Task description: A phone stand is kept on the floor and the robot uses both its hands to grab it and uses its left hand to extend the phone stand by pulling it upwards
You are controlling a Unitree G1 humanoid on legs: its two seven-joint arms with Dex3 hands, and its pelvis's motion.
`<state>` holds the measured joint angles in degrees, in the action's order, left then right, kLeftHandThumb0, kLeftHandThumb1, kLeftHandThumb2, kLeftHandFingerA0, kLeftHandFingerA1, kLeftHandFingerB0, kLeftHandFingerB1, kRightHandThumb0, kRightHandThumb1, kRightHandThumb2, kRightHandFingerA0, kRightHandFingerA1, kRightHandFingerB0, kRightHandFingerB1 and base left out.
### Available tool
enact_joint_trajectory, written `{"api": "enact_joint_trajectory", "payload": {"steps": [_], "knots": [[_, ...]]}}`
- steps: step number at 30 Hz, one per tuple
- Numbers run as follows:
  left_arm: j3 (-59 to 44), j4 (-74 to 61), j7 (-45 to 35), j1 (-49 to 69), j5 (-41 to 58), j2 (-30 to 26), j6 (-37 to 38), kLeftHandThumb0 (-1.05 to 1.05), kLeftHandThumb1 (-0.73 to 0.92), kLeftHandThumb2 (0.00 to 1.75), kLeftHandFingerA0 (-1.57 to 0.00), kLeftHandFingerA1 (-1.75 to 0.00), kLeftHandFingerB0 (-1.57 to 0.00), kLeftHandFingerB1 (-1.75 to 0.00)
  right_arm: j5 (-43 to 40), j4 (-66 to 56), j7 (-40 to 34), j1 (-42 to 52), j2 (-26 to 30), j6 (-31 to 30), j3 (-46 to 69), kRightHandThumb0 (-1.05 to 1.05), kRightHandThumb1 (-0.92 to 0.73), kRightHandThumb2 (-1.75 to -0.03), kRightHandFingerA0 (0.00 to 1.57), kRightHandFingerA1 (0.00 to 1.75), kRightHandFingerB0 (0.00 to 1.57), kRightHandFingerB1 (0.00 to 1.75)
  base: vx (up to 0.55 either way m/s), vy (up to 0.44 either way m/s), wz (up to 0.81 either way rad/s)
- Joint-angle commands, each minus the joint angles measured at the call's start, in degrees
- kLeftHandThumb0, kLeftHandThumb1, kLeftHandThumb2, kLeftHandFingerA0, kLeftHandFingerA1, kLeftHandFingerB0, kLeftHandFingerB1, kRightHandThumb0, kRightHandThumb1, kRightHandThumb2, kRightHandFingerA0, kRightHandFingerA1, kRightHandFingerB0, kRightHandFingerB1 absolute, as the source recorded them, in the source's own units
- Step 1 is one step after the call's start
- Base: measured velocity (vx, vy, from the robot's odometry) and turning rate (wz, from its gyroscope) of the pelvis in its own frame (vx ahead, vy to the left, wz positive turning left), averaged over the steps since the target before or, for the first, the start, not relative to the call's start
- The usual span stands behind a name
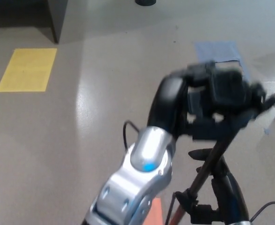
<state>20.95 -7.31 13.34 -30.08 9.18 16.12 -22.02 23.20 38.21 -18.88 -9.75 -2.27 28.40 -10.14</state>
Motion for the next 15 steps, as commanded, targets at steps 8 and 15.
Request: {"api": "enact_joint_trajectory", "payload": {"steps": [8,15], "knots": [[-15.67,-12.62,9.84,-39.40,8.31,11.16,-10.68,-0.51,0.90,0.66,-1.00,-1.75,-0.70,-1.75,-5.38,6.68,3.57,-0.02,-0.13,4.95,1.07,-0.65,-0.34,-1.00,1.56,1.45,1.54,1.44,0.00,0.000,0.00],[-19.12,-10.22,10.47,-46.53,10.39,8.07,-12.18,-0.50,0.89,0.66,-1.00,-1.75,-0.72,-1.75,-5.67,7.39,4.03,-0.07,0.02,5.08,1.14,-0.56,-0.31,-0.99,1.47,1.37,1.47,1.36,0.00,0.000,0.00]]}}
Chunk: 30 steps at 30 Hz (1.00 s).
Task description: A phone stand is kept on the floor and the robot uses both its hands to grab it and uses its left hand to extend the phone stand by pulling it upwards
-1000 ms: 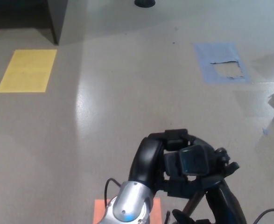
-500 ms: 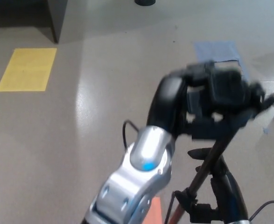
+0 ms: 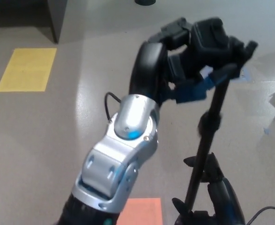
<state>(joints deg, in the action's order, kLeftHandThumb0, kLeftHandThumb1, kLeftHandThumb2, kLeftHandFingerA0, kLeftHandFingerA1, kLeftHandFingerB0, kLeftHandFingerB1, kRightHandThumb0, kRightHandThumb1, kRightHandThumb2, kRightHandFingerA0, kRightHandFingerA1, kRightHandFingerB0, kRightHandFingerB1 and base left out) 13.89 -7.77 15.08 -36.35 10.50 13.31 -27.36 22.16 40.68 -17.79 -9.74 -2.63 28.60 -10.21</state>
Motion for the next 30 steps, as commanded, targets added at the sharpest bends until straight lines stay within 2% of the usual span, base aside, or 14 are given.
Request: {"api": "enact_joint_trajectory", "payload": {"steps": [1,8,9,10,14,15,16,21,23,24,26,30], "knots": [[-13.62,-8.05,9.20,-43.43,9.67,9.34,-6.61,-0.50,0.88,0.66,-0.99,-1.75,-0.70,-1.75,-5.36,5.19,3.78,-0.05,0.26,5.15,1.42,-0.54,-0.30,-0.98,1.45,1.35,1.45,1.34,0.00,0.000,0.00],[-18.50,-1.22,8.51,-52.09,12.16,3.63,-3.88,-0.49,0.89,0.66,-0.99,-1.75,-0.69,-1.75,-4.43,6.00,2.75,-0.30,0.47,5.79,1.26,-0.55,-0.30,-0.98,1.46,1.36,1.46,1.35,0.00,0.000,0.00],[-19.38,0.22,8.60,-53.83,12.39,2.61,-3.19,-0.45,0.91,0.67,-0.96,-1.75,-0.57,-1.75,-4.67,5.97,3.06,-0.29,0.32,5.53,1.34,-0.54,-0.28,-0.97,1.46,1.35,1.46,1.35,0.00,0.000,0.00],[-20.15,1.62,8.48,-55.50,12.62,1.54,-2.55,-0.45,0.91,0.67,-0.96,-1.75,-0.57,-1.75,-4.95,5.84,3.43,-0.27,0.21,5.18,1.43,-0.54,-0.28,-0.97,1.46,1.35,1.46,1.35,0.00,0.000,0.00],[-22.83,6.56,6.41,-60.79,14.75,-2.16,-2.20,-0.51,0.86,0.68,-0.97,-1.75,-0.73,-1.74,-4.96,6.62,3.31,-0.51,-0.23,5.35,1.45,-0.58,-0.31,-0.99,1.50,1.39,1.48,1.38,0.00,0.000,0.00],[-23.69,7.58,6.42,-61.97,15.65,-2.62,-2.03,-0.51,0.86,0.68,-0.97,-1.75,-0.73,-1.74,-4.66,6.51,2.98,-0.44,-0.27,5.20,1.34,-0.58,-0.31,-0.99,1.50,1.39,1.48,1.38,0.00,0.000,0.00],[-24.12,8.37,5.74,-62.71,16.03,-3.21,-1.48,-0.48,0.87,0.66,-1.04,-1.75,-0.75,-1.75,-4.65,6.08,3.15,-0.28,-0.19,4.84,1.34,-0.59,-0.31,-0.99,1.51,1.40,1.49,1.38,0.00,0.000,0.00],[-26.06,12.08,4.32,-67.02,16.88,-6.51,-1.90,-0.49,0.86,0.65,-1.05,-1.75,-0.78,-1.75,-3.74,5.83,2.68,-0.12,0.25,4.75,1.01,-0.61,-0.33,-1.00,1.52,1.41,1.50,1.40,0.00,0.000,0.00],[-26.22,12.44,4.28,-67.37,16.84,-6.66,-1.93,-0.49,0.86,0.65,-1.05,-1.75,-0.78,-1.75,-3.68,5.86,2.64,-0.14,0.27,4.77,1.02,-0.61,-0.33,-1.00,1.52,1.41,1.50,1.40,0.00,0.000,0.00],[-27.83,15.32,2.68,-70.70,17.52,-10.33,-2.36,-0.50,0.88,0.66,-1.04,-1.75,-0.75,-1.75,-3.47,6.30,2.49,-0.56,0.61,5.32,1.01,-0.61,-0.34,-1.01,1.52,1.41,1.51,1.40,0.00,0.000,0.00],[-29.40,18.24,0.75,-73.11,19.11,-12.66,-1.77,-0.52,0.90,0.66,-1.04,-1.75,-0.75,-1.75,-3.46,6.29,2.51,-0.56,0.71,5.21,1.05,-0.62,-0.34,-1.01,1.52,1.42,1.51,1.41,0.00,0.000,0.00],[-30.98,21.10,0.37,-75.60,19.98,-14.25,-0.75,-0.51,0.90,0.66,-1.02,-1.75,-0.72,-1.75,-3.65,6.31,2.50,-0.66,0.73,5.09,1.27,-0.63,-0.34,-1.00,1.52,1.42,1.52,1.42,0.00,0.000,0.00]]}}
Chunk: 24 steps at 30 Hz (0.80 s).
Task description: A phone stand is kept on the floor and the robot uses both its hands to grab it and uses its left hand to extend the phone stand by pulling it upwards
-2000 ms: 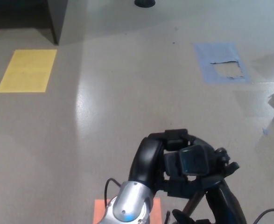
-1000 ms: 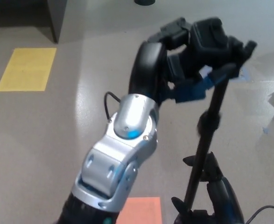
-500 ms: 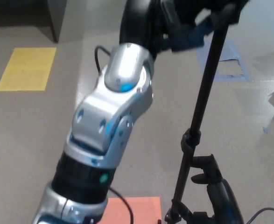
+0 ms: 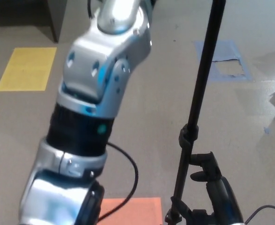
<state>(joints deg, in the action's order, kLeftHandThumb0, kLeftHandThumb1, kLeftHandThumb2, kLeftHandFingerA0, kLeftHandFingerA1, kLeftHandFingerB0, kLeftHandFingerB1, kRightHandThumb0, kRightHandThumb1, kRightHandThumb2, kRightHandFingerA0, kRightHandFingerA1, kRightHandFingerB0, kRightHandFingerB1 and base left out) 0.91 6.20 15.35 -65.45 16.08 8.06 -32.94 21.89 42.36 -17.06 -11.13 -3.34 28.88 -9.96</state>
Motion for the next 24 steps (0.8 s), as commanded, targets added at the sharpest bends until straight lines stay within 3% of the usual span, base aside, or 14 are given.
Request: {"api": "enact_joint_trajectory", "payload": {"steps": [1,6,7,11,13,14,15,16,18,19,20,21,22,24], "knots": [[-18.36,8.54,-0.32,-47.77,14.11,-10.16,5.50,-0.50,0.91,0.67,-1.02,-1.75,-0.69,-1.75,-3.54,4.71,1.79,0.58,1.50,4.95,1.16,-0.63,-0.34,-1.00,1.53,1.43,1.52,1.42,0.00,0.000,0.00],[-18.68,10.41,0.66,-49.56,12.68,-11.02,7.02,-0.48,0.88,0.66,-0.99,-1.75,-0.67,-1.75,-3.54,4.60,1.76,0.20,1.40,4.66,1.23,-0.62,-0.33,-1.00,1.52,1.42,1.52,1.41,0.00,0.000,0.00],[-18.04,10.40,0.78,-49.48,11.33,-11.22,7.23,-0.44,0.88,0.69,-1.01,-1.75,-0.74,-1.75,-3.53,4.70,1.72,0.17,1.37,4.81,1.23,-0.59,-0.32,-0.99,1.50,1.39,1.49,1.39,0.00,0.000,0.00],[-15.62,9.92,0.40,-49.02,7.37,-12.58,6.61,-0.46,0.89,0.66,-1.02,-1.75,-0.73,-1.75,-3.56,4.15,2.00,0.48,1.18,3.98,1.16,-0.59,-0.31,-0.99,1.50,1.39,1.50,1.39,0.00,0.000,0.00],[-15.17,9.88,5.06,-49.03,4.53,-12.22,6.39,-0.43,0.82,0.71,-1.05,-1.75,-0.82,-1.71,-3.35,4.05,1.90,0.73,1.44,4.28,1.07,-0.60,-0.33,-1.01,1.51,1.40,1.50,1.40,0.00,0.000,0.00],[-14.34,9.51,6.70,-48.22,2.30,-11.96,7.78,-0.46,0.87,0.72,-0.87,-1.75,-0.73,-1.54,-3.39,4.15,1.90,0.88,1.45,4.31,1.09,-0.60,-0.33,-1.00,1.51,1.40,1.50,1.40,0.00,0.000,0.00],[-14.03,9.43,7.17,-47.92,1.46,-11.87,8.40,-0.46,0.87,0.72,-0.87,-1.75,-0.73,-1.54,-3.41,4.22,1.89,0.93,1.44,4.31,1.11,-0.60,-0.33,-1.00,1.51,1.40,1.50,1.40,0.00,0.000,0.00],[-13.97,9.24,6.71,-47.47,1.34,-12.03,8.79,-0.48,0.89,0.69,-0.80,-1.45,-0.63,-1.38,-3.54,4.15,2.10,0.98,1.40,4.23,1.12,-0.60,-0.32,-1.00,1.52,1.41,1.51,1.40,0.00,0.000,0.00],[-13.86,8.96,6.03,-46.80,1.18,-12.28,9.38,-0.48,0.89,0.69,-0.80,-1.45,-0.63,-1.38,-3.73,4.07,2.41,1.05,1.33,4.12,1.13,-0.60,-0.32,-1.00,1.52,1.41,1.51,1.40,0.00,0.000,0.00],[-12.65,7.58,2.52,-46.09,1.46,-14.34,5.27,-0.62,0.76,0.64,-0.27,-0.63,-0.38,-0.48,-4.00,4.37,2.58,0.90,1.12,4.28,1.22,-0.60,-0.31,-0.99,1.52,1.41,1.51,1.40,0.00,0.000,0.00],[-10.85,5.46,-2.74,-45.02,1.89,-17.46,-0.93,-0.62,0.76,0.64,-0.27,-0.63,-0.38,-0.48,-4.41,4.77,2.85,0.66,0.83,4.50,1.36,-0.60,-0.31,-0.99,1.52,1.41,1.51,1.40,0.00,0.000,0.00],[-10.86,5.47,-2.72,-45.07,1.93,-17.53,-0.96,-0.62,0.76,0.64,-0.27,-0.63,-0.38,-0.48,-4.40,4.75,2.88,0.63,0.87,4.50,1.37,-0.60,-0.31,-0.99,1.52,1.41,1.51,1.40,0.00,0.000,0.00],[-10.88,3.87,-4.34,-44.08,3.12,-18.80,-3.89,-0.66,0.61,0.95,-0.09,-0.51,-0.19,-0.47,-4.56,4.83,3.17,0.53,0.92,4.71,1.41,-0.59,-0.31,-0.99,1.51,1.40,1.50,1.40,0.00,0.000,0.00],[-10.85,3.24,-5.03,-43.71,3.71,-19.41,-5.22,-0.66,0.61,0.95,-0.09,-0.51,-0.19,-0.47,-4.61,4.95,3.30,0.46,0.94,4.85,1.46,-0.59,-0.31,-0.99,1.51,1.40,1.50,1.40,0.00,0.000,0.00]]}}
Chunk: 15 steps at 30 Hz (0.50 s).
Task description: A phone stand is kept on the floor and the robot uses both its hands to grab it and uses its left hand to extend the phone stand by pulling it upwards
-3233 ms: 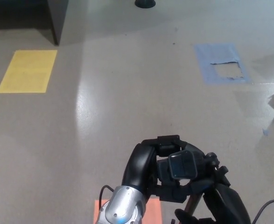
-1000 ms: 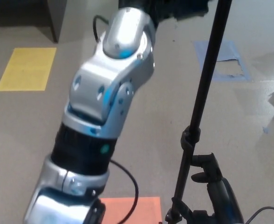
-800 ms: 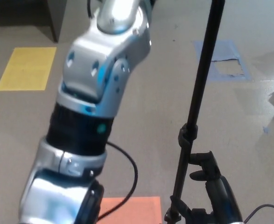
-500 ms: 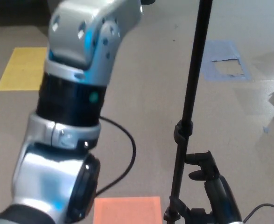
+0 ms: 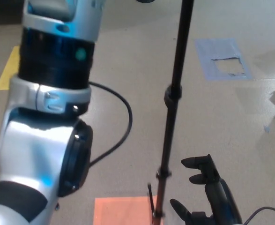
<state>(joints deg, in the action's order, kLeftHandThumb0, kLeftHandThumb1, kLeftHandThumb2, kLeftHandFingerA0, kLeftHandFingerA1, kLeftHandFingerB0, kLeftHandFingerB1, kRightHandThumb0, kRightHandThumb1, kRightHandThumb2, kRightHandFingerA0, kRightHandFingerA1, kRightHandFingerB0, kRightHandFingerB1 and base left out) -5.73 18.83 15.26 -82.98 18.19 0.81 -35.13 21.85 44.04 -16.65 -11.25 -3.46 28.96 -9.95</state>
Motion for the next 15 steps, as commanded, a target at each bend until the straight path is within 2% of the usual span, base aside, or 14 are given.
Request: {"api": "enact_joint_trajectory", "payload": {"steps": [1,2,5,6,7,10,11,12,13,14,15], "knots": [[-4.19,-9.36,-4.93,-26.21,1.67,-12.22,-3.10,-0.66,0.61,0.95,-0.09,-0.51,-0.19,-0.47,-4.57,3.33,2.90,0.57,1.05,4.81,1.47,-0.59,-0.31,-0.99,1.51,1.40,1.50,1.40,0.00,0.000,0.00],[-4.03,-12.99,-5.23,-23.17,1.36,-13.53,-4.18,-0.86,0.81,0.64,0.00,-0.35,-0.09,-0.29,-4.09,3.14,2.71,0.66,1.27,4.68,1.26,-0.59,-0.33,-1.00,1.51,1.41,1.50,1.39,0.00,0.000,0.00],[-3.78,-18.57,-5.65,-18.61,1.03,-15.60,-6.02,-0.86,0.81,0.64,0.00,-0.35,-0.09,-0.29,-3.37,2.89,2.43,0.79,1.60,4.52,0.94,-0.59,-0.33,-1.00,1.51,1.41,1.50,1.39,0.00,0.000,0.00],[-5.35,-22.35,-5.91,-15.32,3.00,-16.86,-8.71,-0.98,0.61,1.06,-0.04,-0.08,-0.11,-0.13,-2.80,2.38,1.60,0.71,2.64,4.09,1.32,-0.68,-0.39,-1.04,1.57,1.48,1.56,1.47,0.00,0.000,0.00],[-8.56,-30.75,-6.49,-7.34,6.90,-19.04,-13.68,-1.05,0.63,1.07,0.00,-0.01,-0.08,-0.01,-2.63,1.12,0.79,0.79,4.48,3.61,2.42,-0.68,-0.38,-1.05,1.57,1.48,1.57,1.47,0.00,0.000,0.00],[-9.99,-35.38,-6.70,-2.72,8.44,-19.52,-15.61,-1.05,0.63,1.07,0.00,-0.01,-0.08,-0.01,-3.63,0.23,1.51,1.05,4.99,3.84,3.24,-0.68,-0.38,-1.05,1.57,1.48,1.57,1.47,0.00,0.000,0.00],[-12.17,-42.63,-4.91,5.81,9.69,-18.36,-18.65,-1.02,0.64,1.03,-0.06,0.00,-0.11,-0.03,-4.30,-1.59,2.14,1.59,6.03,3.42,4.14,-0.68,-0.39,-1.05,1.57,1.48,1.57,1.48,0.00,0.000,0.00],[-13.27,-45.49,-3.77,9.18,10.02,-17.40,-19.53,-1.02,0.64,1.03,-0.06,0.00,-0.11,-0.03,-4.68,-2.31,2.70,1.87,6.53,3.61,4.45,-0.68,-0.39,-1.05,1.57,1.48,1.57,1.48,0.00,0.000,0.00],[-14.05,-48.17,-3.21,13.20,10.03,-16.27,-18.78,-0.94,0.60,1.01,-0.05,-0.08,-0.10,-0.09,-5.08,-2.77,3.11,2.23,6.60,3.92,4.62,-0.69,-0.40,-1.05,1.57,1.49,1.57,1.48,0.00,0.000,0.00],[-15.08,-51.67,-1.66,19.31,9.69,-13.55,-17.47,-0.86,0.53,0.94,-0.06,-0.17,-0.08,-0.23,-6.08,-3.18,4.03,2.59,6.87,4.75,5.06,-0.69,-0.40,-1.05,1.57,1.48,1.57,1.48,0.00,0.000,0.00],[-15.65,-54.55,-0.62,24.94,9.27,-11.14,-16.31,-0.76,0.48,0.96,0.00,-0.22,-0.06,-0.27,-6.04,-3.41,4.13,2.84,7.47,5.41,5.22,-0.70,-0.43,-1.06,1.57,1.49,1.56,1.48,0.00,0.000,0.00]]}}
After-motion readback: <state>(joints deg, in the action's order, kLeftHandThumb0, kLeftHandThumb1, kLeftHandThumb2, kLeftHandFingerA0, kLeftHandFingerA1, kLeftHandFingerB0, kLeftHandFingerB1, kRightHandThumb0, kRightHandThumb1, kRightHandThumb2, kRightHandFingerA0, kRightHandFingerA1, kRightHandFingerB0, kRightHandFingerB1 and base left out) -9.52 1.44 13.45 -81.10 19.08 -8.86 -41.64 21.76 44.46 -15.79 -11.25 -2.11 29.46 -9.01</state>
